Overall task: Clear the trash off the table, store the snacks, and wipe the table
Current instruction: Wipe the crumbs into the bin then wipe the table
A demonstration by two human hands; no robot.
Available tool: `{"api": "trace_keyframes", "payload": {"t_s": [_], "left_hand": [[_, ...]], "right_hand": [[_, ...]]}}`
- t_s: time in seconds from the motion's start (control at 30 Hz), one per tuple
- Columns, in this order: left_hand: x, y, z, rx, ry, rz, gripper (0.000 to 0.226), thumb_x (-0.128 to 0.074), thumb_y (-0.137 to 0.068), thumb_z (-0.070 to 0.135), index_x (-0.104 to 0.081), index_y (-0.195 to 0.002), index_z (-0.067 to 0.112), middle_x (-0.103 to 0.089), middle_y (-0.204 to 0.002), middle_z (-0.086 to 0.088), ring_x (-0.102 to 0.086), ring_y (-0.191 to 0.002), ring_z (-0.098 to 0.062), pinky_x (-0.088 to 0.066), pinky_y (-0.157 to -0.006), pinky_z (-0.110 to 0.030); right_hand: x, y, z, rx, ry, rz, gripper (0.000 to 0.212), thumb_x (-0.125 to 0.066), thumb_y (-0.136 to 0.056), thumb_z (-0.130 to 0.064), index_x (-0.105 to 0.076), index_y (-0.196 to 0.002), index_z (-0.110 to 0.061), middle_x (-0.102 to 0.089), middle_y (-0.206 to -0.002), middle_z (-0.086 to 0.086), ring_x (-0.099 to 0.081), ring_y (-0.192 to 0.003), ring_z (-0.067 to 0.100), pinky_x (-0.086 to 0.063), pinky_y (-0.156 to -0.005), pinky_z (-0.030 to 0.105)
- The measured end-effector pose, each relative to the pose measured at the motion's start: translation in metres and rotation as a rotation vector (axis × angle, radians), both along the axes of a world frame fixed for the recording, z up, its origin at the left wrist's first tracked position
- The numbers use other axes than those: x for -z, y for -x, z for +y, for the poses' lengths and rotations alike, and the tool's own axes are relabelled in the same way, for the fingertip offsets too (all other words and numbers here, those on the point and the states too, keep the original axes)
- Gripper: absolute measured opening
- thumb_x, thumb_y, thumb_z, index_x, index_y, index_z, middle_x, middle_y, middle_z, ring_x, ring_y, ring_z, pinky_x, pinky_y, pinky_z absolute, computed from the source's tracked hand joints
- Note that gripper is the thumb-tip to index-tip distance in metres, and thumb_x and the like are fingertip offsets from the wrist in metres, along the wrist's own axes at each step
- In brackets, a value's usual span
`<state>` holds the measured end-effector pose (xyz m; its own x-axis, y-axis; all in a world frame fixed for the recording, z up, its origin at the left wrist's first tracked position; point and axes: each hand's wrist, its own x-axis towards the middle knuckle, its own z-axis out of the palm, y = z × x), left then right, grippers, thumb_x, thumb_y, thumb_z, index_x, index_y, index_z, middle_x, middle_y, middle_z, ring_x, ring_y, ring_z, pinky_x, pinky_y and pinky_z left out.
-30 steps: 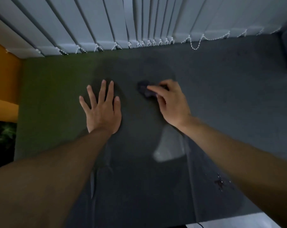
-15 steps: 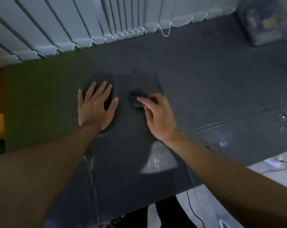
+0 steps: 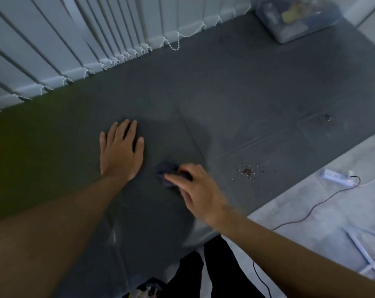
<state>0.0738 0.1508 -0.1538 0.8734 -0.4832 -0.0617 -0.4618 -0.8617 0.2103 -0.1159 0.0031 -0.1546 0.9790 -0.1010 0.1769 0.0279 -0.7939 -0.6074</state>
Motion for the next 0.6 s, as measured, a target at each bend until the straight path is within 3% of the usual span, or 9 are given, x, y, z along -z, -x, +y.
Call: {"api": "trace_keyframes", "payload": {"t_s": [0.07,0.23,0.3,0.4,0.47,0.53,0.6], "left_hand": [[0.001,0.006,-0.010,0.076,-0.027,0.017,0.058,-0.032,-0.105,0.044,-0.024,-0.158,0.023,-0.018,-0.166,0.001,-0.008,-0.154,-0.024,-0.001,-0.124,-0.049],[0.000,0.028,-0.055,0.187,-0.050,0.038,0.059,-0.027,-0.105,0.045,-0.017,-0.160,0.025,-0.009,-0.168,0.003,-0.001,-0.155,-0.023,0.002,-0.125,-0.048],[-0.001,0.037,-0.077,0.201,-0.035,0.055,0.057,-0.027,-0.105,0.042,-0.019,-0.160,0.025,-0.010,-0.168,0.003,-0.002,-0.155,-0.025,0.000,-0.125,-0.049],[-0.001,0.047,-0.105,0.187,-0.020,0.067,0.055,-0.028,-0.106,0.038,-0.019,-0.159,0.025,-0.012,-0.168,0.002,-0.001,-0.154,-0.028,0.000,-0.124,-0.051],[-0.002,0.049,-0.118,0.187,-0.011,0.060,0.056,-0.028,-0.106,0.040,-0.019,-0.159,0.024,-0.012,-0.168,0.001,-0.001,-0.154,-0.028,0.001,-0.124,-0.052],[-0.002,0.051,-0.133,0.224,-0.012,0.062,0.059,-0.027,-0.105,0.044,-0.018,-0.160,0.025,-0.011,-0.168,0.002,0.001,-0.155,-0.028,0.002,-0.124,-0.052],[-0.002,0.057,-0.151,0.244,-0.014,0.095,0.062,-0.025,-0.104,0.050,-0.015,-0.160,0.027,-0.008,-0.168,0.004,0.006,-0.154,-0.028,0.004,-0.124,-0.053]], "right_hand": [[0.002,0.011,-0.014,0.013,0.021,-0.001,0.036,-0.049,-0.096,-0.018,-0.067,-0.126,-0.026,-0.058,-0.116,0.007,-0.056,-0.099,0.027,-0.050,-0.083,0.032],[0.000,0.015,-0.059,0.478,0.008,0.032,0.037,-0.048,-0.096,-0.019,-0.062,-0.129,-0.027,-0.053,-0.120,0.006,-0.053,-0.105,0.024,-0.054,-0.083,0.040],[-0.002,0.027,-0.051,0.455,0.003,0.007,0.038,-0.046,-0.095,-0.019,-0.062,-0.129,-0.025,-0.054,-0.119,0.007,-0.054,-0.103,0.025,-0.052,-0.085,0.039],[-0.003,0.059,-0.036,0.211,0.083,-0.035,0.037,-0.048,-0.095,-0.016,-0.067,-0.126,-0.024,-0.059,-0.115,0.009,-0.057,-0.094,0.027,-0.052,-0.079,0.034],[-0.002,0.069,-0.056,0.204,0.092,-0.016,0.037,-0.047,-0.096,-0.021,-0.067,-0.127,-0.026,-0.060,-0.115,0.010,-0.058,-0.094,0.027,-0.052,-0.078,0.034],[0.000,0.069,-0.089,0.388,0.074,0.024,0.043,-0.037,-0.097,-0.030,-0.063,-0.132,-0.028,-0.056,-0.120,0.010,-0.055,-0.103,0.029,-0.050,-0.084,0.034],[0.003,0.065,-0.119,0.585,0.093,0.008,0.043,-0.039,-0.097,-0.022,-0.061,-0.134,-0.023,-0.053,-0.120,0.013,-0.053,-0.104,0.032,-0.051,-0.083,0.039]]}}
